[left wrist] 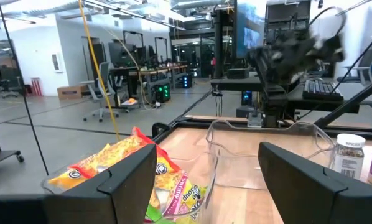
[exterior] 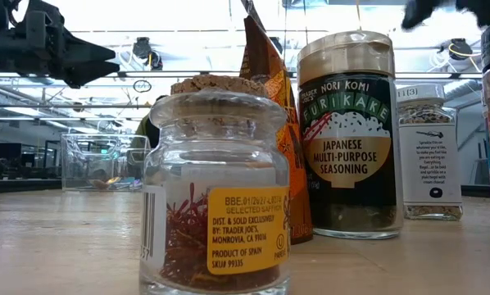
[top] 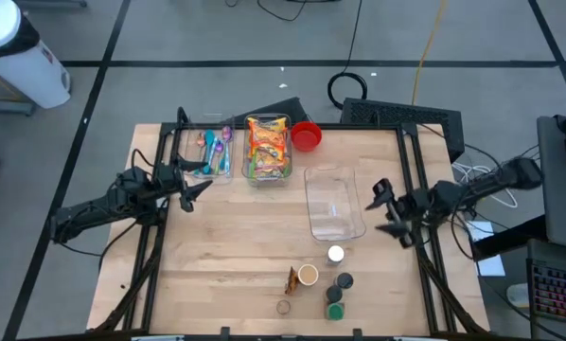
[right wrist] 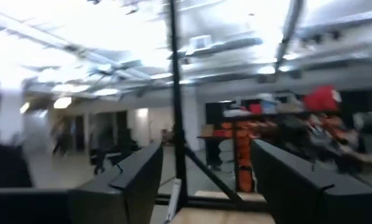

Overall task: Pick & Place Food Item
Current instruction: Put the white seasoning bottle into the bottom right transparent bin

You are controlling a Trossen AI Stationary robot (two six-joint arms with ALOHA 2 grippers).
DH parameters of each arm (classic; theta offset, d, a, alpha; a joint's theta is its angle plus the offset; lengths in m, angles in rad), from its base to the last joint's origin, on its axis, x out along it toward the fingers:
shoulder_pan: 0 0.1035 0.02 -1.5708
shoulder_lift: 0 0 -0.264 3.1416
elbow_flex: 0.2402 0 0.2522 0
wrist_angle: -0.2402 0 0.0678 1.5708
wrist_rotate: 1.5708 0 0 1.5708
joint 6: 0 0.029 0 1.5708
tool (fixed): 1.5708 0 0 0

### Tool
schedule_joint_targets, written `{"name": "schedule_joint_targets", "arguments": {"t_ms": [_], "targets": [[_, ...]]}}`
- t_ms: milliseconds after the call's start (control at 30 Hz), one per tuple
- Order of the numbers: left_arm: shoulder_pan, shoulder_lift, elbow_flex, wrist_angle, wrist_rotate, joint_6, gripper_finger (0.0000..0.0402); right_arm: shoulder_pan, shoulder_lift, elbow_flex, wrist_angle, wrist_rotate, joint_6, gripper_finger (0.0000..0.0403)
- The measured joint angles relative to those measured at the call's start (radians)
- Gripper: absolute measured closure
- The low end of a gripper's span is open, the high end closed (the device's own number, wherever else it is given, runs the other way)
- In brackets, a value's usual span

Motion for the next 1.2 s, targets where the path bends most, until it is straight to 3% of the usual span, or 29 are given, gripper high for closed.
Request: {"name": "schedule_joint_targets", "arguments": {"t_ms": [100,233,400,467,700,1200], "targets": [[0.000,0.000,0.000,0.000,0.000,0.000,0.0119,0.092,0.184,0.157,-0.057,0.001,-0.082,0.0127],[0.000,0.000,0.000,0.000,0.000,0.000,0.0119,0.157,0.369,0.396,-0.469,0.018,-0.085,0.0087],[0.000,0.000,0.000,0.000,0.000,0.001,0.0119,0.203,0.549,0.618,-1.002,0.282,0.088,0.0081],[0.000,0.000,0.000,0.000,0.000,0.001,0.0119,0.205,0.607,0.654,-1.126,0.316,0.176,0.0086],[0.000,0.000,0.000,0.000,0.000,0.001,0.0119,0.206,0.719,0.671,-1.156,0.231,0.333,0.0100],[0.000,0.000,0.002,0.000,0.000,0.001,0.0119,0.195,0.748,0.672,-1.313,0.213,0.369,0.0129]]}}
